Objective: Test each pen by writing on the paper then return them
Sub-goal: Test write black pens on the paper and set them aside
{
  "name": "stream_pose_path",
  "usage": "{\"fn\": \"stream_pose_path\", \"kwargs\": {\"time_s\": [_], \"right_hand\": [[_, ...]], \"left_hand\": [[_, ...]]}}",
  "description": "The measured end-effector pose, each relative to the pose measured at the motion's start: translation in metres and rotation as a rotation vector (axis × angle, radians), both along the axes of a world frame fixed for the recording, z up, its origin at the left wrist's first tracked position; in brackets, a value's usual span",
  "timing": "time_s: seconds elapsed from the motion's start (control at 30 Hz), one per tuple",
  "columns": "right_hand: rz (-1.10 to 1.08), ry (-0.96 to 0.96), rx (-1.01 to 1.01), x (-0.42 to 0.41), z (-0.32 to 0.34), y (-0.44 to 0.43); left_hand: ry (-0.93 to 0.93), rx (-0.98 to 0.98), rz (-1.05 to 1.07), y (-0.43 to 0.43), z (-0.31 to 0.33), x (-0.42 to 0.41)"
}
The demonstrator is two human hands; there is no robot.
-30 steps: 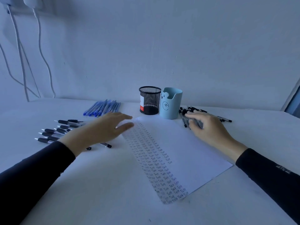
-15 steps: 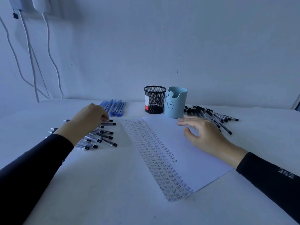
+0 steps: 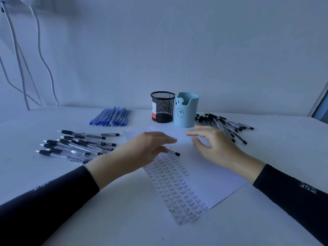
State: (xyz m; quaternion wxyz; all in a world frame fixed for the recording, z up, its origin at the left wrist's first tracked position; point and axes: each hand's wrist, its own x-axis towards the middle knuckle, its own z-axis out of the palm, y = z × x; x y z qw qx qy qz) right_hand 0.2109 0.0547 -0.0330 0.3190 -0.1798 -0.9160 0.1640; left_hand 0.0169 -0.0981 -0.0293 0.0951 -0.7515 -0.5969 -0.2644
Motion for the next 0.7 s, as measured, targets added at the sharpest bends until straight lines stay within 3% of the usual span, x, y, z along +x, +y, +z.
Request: {"fn": "stream_pose_path", "kwargs": {"time_s": [0.2, 0.3, 0.37, 0.53, 0.6, 0.7], "right_hand": [[0.024, -0.251, -0.017, -0.014, -0.004, -0.030], [0.032, -0.161, -0.062, -0.015, -0.001, -0.028], [0.022, -0.032, -0.287, -0.010, 0.010, -0.025], [0.207, 0.377, -1.173, 0.002, 0.042, -0.013], [0.262, 0.398, -1.389, 0.007, 0.048, -0.014], [0.277, 0.268, -1.513, 0.010, 0.054, -0.018]], "left_hand": [[-0.008, 0.126, 0.165, -0.004, 0.013, -0.039], [-0.013, 0.116, 0.233, -0.007, 0.014, -0.046], [-0.064, 0.053, 0.294, -0.011, 0.016, -0.043], [-0.041, -0.224, 0.311, -0.014, 0.016, -0.031], [-0.018, -0.307, 0.294, -0.015, 0.013, -0.029], [-0.004, -0.408, 0.301, -0.015, 0.008, -0.030]]}}
